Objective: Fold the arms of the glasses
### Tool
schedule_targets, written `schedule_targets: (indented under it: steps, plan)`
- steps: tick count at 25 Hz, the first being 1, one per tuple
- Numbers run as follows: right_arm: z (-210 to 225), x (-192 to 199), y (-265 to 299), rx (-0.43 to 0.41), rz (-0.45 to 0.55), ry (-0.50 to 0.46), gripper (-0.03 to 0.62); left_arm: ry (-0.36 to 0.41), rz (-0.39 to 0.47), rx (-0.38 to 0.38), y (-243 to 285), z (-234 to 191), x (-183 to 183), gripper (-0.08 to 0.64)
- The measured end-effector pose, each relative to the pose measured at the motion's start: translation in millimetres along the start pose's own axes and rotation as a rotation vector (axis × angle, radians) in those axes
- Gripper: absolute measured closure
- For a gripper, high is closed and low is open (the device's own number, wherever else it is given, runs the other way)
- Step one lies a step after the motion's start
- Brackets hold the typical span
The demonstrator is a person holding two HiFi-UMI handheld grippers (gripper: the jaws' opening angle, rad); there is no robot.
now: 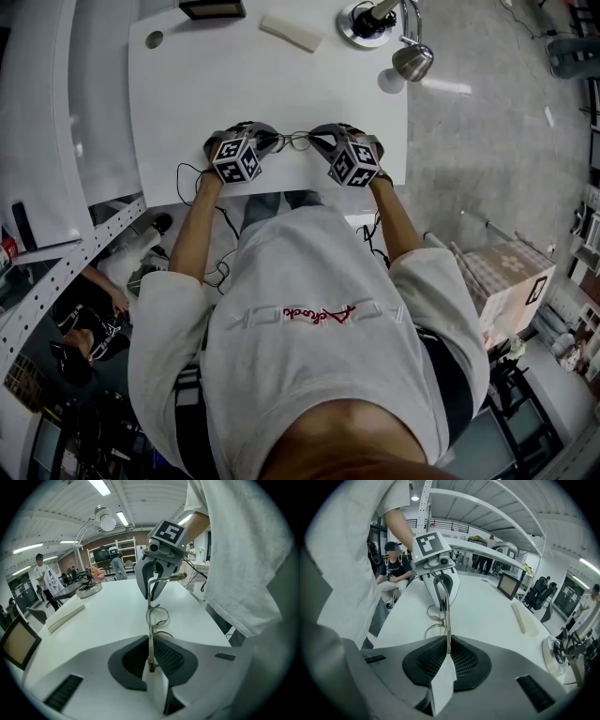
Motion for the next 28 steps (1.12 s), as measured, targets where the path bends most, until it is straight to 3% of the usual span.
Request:
schedule_targets:
  steps: [7, 18, 28]
  plan:
    - [-0.9, -5.1, 9.7, -0.012, -0.063, -0.048, 0.534, -0.032, 0.023, -0.057, -16.5, 3.8, 4.4, 0.497]
    - [-1.7, -12.9, 27.5, -0.025, -0.159, -0.119, 0.534, -0.244, 0.071, -0.273, -67.9, 15.0, 36.0, 0.497]
    - [-0.5, -15.3, 33.5, -0.004, -0.203, -0.135, 0.534, -0.284, 0.115, -0.353, -83.0, 13.6, 34.3, 0.497]
Point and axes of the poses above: the fingertips, and each gripper's own axes: y forward along the fingers, z to its right, x out of its underside, the point moved 6 cm from there along -y, backward along the fingers, and after that the axes turned 8 degrees about y, right-handed, at the moved point
